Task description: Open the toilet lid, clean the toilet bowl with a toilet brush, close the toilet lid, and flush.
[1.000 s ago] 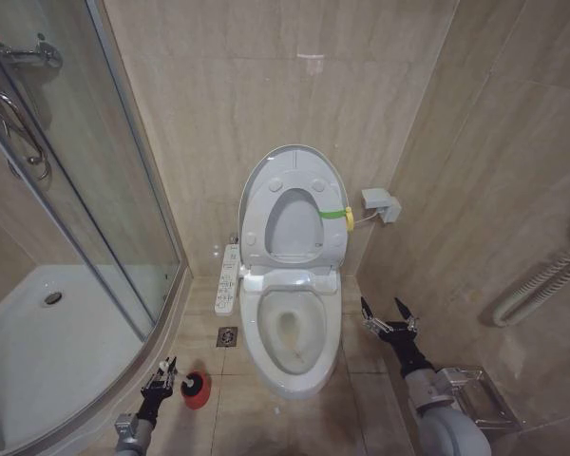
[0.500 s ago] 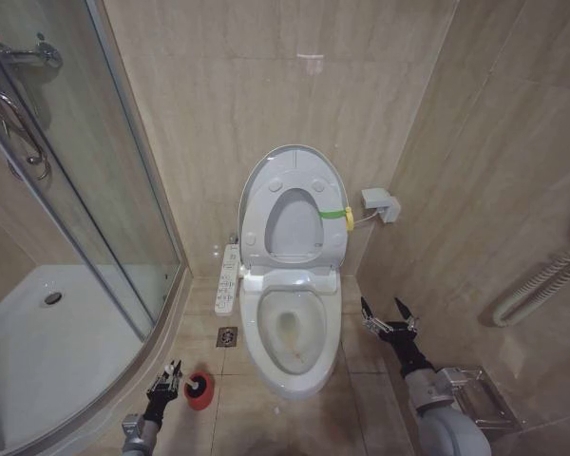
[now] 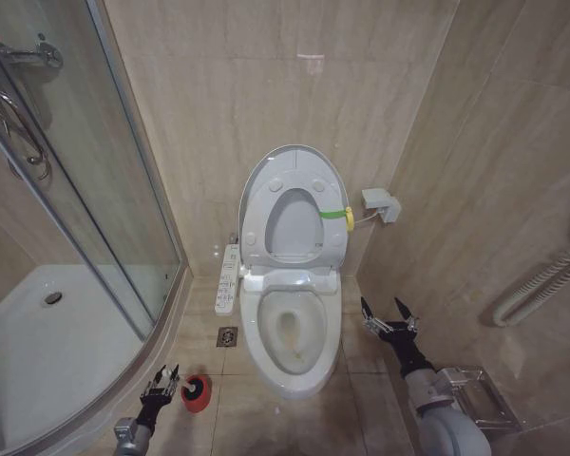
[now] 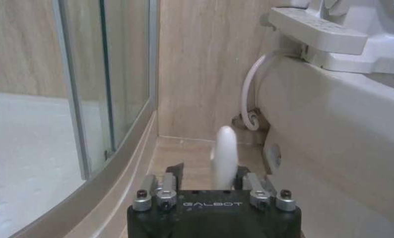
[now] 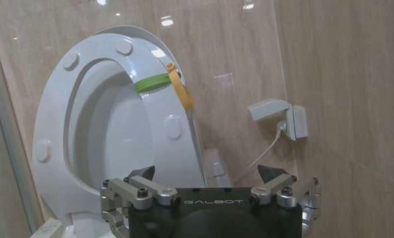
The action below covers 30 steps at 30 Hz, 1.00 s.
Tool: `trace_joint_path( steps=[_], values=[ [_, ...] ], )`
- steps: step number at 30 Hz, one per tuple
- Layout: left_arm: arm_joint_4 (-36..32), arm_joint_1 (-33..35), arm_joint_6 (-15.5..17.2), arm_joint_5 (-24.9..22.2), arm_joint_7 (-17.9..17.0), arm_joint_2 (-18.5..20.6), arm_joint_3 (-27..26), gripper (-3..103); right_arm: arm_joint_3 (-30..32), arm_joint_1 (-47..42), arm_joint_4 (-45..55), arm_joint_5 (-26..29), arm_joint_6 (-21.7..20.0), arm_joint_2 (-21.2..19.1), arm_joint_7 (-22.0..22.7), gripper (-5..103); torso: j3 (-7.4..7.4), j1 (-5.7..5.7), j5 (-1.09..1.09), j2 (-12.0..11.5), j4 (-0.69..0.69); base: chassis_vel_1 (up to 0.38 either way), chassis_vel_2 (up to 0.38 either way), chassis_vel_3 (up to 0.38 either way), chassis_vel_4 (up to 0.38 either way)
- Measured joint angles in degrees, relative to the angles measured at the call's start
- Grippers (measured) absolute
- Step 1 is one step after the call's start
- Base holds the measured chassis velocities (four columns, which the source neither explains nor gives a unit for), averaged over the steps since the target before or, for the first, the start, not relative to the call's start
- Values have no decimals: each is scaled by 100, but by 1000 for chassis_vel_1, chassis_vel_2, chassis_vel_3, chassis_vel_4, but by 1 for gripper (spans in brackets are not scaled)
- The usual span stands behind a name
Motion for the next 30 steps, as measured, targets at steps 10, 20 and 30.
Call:
trace_joint_path(
  steps=[10,20,30],
  values=[
    [-138,9,4,5,-28,52,-15,60,0,0,0,0,0,0,0,100,0,0,0,0,0,0,0,0,0],
    [-478,167,-13,73,28,72,-15,100,0,0,0,0,0,0,0,100,0,0,0,0,0,0,0,0,0],
    [-1302,582,58,241,-223,431,-215,100,0,0,0,0,0,0,0,100,0,0,0,0,0,0,0,0,0]
  ],
)
